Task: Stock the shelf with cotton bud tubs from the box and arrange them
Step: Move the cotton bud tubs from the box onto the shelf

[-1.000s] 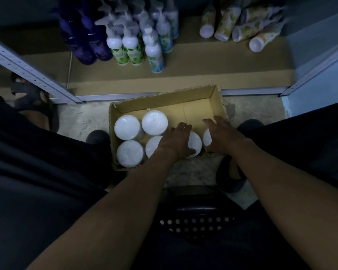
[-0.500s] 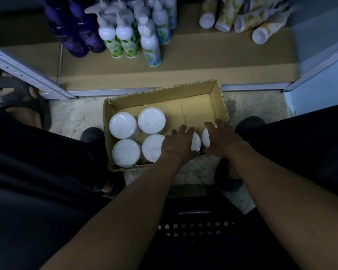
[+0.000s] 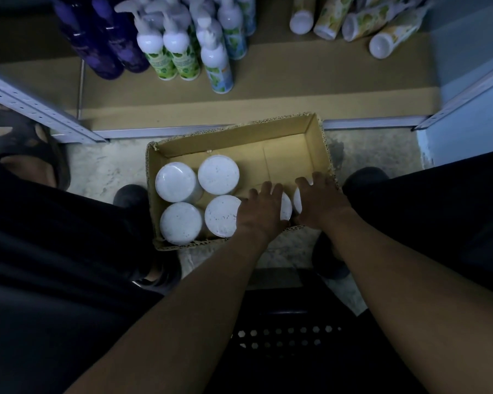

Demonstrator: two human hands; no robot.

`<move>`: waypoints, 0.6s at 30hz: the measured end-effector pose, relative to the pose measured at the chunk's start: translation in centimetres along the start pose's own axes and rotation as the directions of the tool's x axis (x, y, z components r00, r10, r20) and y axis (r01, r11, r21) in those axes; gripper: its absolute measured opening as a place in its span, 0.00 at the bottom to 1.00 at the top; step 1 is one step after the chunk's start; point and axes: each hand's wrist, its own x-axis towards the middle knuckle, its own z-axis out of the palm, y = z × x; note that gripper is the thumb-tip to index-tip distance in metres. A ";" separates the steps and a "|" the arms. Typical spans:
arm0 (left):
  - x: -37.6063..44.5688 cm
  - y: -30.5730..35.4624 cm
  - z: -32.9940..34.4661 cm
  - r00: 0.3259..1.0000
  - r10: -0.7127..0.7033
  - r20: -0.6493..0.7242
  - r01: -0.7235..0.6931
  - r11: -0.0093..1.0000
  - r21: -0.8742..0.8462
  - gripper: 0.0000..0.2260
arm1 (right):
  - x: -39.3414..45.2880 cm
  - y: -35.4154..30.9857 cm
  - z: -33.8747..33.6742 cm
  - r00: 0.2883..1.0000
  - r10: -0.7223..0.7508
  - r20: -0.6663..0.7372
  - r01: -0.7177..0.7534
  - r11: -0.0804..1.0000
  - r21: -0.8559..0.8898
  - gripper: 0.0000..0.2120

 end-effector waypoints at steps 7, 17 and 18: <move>0.3 0.3 0.2 1.000 -0.009 0.008 0.009 0.999 -0.042 0.36 | 0.4 -0.1 0.4 0.999 -0.006 -0.050 0.003 0.998 -0.059 0.32; 0.4 0.9 -1.1 1.000 -0.026 0.016 0.027 0.998 -0.054 0.35 | 0.4 -0.5 -0.4 0.991 -0.061 -0.122 0.053 0.996 -0.068 0.34; 0.5 0.7 -1.4 1.000 -0.024 0.004 0.024 0.999 -0.046 0.35 | 0.4 -0.6 -0.6 0.990 -0.067 -0.128 0.061 0.997 -0.054 0.34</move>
